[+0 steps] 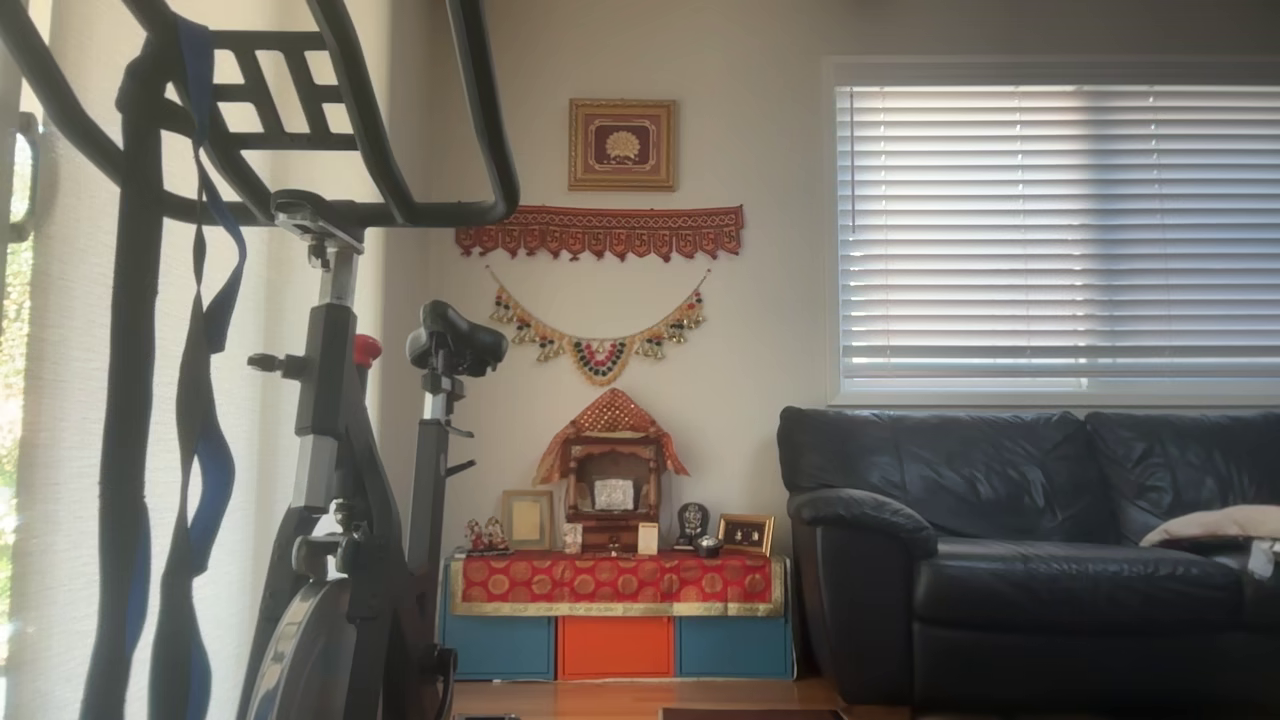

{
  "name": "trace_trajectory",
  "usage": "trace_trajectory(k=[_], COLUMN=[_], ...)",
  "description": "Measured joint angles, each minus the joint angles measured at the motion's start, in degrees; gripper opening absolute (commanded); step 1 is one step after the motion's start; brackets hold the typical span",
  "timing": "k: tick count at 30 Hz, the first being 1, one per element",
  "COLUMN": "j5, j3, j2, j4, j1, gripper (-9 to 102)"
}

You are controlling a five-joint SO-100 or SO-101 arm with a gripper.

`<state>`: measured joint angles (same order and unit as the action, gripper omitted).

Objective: Sort medicines into box.

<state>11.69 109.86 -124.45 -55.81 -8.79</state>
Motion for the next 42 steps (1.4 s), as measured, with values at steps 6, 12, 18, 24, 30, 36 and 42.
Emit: trace_trajectory(k=[6,12,18,24,30,36,42], j5=[0.44,1.67,3.16,2.02,0.00,0.00,-0.44], j3=[0.00,-1.85,-3.25,-4.48,-12.57,-16.08,-17.93], j2=[4.39,14.59,19.25,19.60,25.14,28.04,29.09], j4=[3.43,7.65,11.16,12.48,10.20,10.11,8.17], j1=[4.57,9.40,11.43,11.87,12.30,12.04,12.04], gripper=[2,2,2,2,2,2,5])
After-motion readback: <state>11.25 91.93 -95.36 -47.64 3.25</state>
